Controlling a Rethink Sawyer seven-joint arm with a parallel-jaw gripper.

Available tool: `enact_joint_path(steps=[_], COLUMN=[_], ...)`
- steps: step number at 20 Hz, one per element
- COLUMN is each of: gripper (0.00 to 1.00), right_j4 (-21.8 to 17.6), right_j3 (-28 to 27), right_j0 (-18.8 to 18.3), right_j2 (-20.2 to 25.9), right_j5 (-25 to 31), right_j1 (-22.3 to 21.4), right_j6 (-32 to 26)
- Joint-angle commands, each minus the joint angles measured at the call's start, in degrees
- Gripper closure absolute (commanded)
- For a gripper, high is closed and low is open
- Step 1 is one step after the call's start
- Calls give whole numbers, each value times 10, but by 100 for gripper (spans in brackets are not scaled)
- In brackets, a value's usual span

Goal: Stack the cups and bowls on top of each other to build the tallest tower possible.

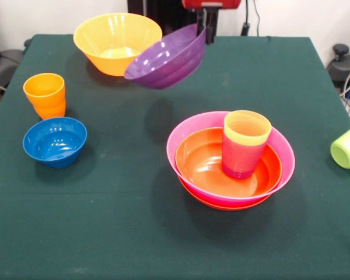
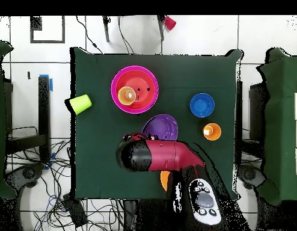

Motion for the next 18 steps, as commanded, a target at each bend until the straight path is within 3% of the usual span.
enact_joint_path(steps=[1, 8, 13, 18], gripper=[100, 100, 100, 100], right_j4=[15, 20, 41, 52], right_j3=[34, 38, 30, 8], right_j0=[1, 2, 21, 44], right_j2=[31, 33, 27, 17], right_j5=[56, 78, 139, 159], right_j1=[-26, -46, -90, -96], right_j6=[43, 40, 49, 74])
